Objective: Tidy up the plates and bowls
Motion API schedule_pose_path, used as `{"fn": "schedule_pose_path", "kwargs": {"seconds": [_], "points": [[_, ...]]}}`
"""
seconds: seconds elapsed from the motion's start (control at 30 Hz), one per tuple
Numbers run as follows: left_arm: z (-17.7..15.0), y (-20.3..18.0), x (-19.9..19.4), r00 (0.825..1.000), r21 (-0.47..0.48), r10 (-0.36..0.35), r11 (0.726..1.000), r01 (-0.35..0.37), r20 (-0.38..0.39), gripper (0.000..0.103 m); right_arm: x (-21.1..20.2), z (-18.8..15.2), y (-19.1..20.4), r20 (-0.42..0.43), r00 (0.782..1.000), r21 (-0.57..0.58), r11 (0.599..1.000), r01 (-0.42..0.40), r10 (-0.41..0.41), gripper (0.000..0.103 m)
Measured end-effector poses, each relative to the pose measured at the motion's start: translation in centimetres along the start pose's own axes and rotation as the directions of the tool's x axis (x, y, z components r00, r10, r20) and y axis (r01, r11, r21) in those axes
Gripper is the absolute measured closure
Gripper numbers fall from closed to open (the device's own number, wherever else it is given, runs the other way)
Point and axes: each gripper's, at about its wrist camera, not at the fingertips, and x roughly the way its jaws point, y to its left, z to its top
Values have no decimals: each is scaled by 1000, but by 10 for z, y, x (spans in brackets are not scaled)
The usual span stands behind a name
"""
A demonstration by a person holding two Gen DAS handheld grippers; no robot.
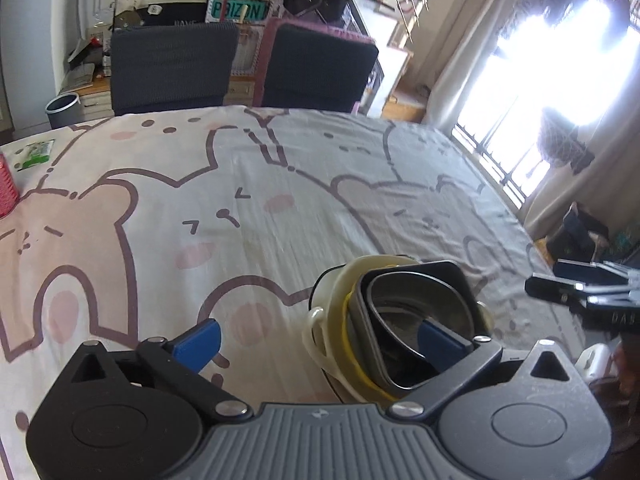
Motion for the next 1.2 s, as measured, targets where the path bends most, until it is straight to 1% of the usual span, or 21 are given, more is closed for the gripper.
{"fn": "schedule_pose_path", "kwargs": {"seconds": [0.1, 0.23, 0.43, 0.5, 0.6, 0.73, 0.8, 0.9, 1.0, 1.13, 1.2], "points": [[-8, -5, -16, 1000, -6, 16, 1000, -16, 27, 0, -10, -4, 7, 24, 1000, -17, 1000, -16, 16, 1], [-21, -15, -41, 996, -16, 40, 999, -39, 74, 0, -28, -16, 16, 52, 998, -38, 999, -24, 26, 1], [-44, -47, -90, 983, 22, 64, 997, -69, 172, 0, -66, -39, 21, 123, 992, -44, 999, -8, 14, 1], [-54, -61, -106, 974, 43, 92, 994, -102, 206, 0, -81, -47, 22, 157, 987, -45, 999, -3, 10, 1], [-71, -81, -129, 954, 69, 132, 985, -156, 271, 0, -102, -57, 26, 214, 977, -54, 999, 8, 4, 1], [-93, -97, -149, 936, 50, 142, 985, -167, 322, 0, -126, -73, 30, 271, 962, -46, 999, 12, 2, 1], [-103, -106, -155, 924, 49, 161, 981, -189, 347, 0, -133, -83, 30, 288, 958, -39, 999, 16, -5, 1], [-122, -117, -162, 908, 51, 185, 974, -220, 376, 0, -142, -99, 30, 309, 951, -35, 999, 29, -17, 1], [-141, -124, -161, 900, 46, 200, 971, -236, 388, 0, -149, -114, 29, 331, 944, -29, 999, 31, -20, 1], [-165, -127, -154, 890, 29, 233, 964, -264, 391, 0, -151, -126, 26, 336, 942, -25, 999, 29, -19, 0], [-173, -128, -152, 878, 20, 258, 957, -290, 402, 0, -154, -132, 25, 342, 939, -24, 999, 29, -20, 0]]}}
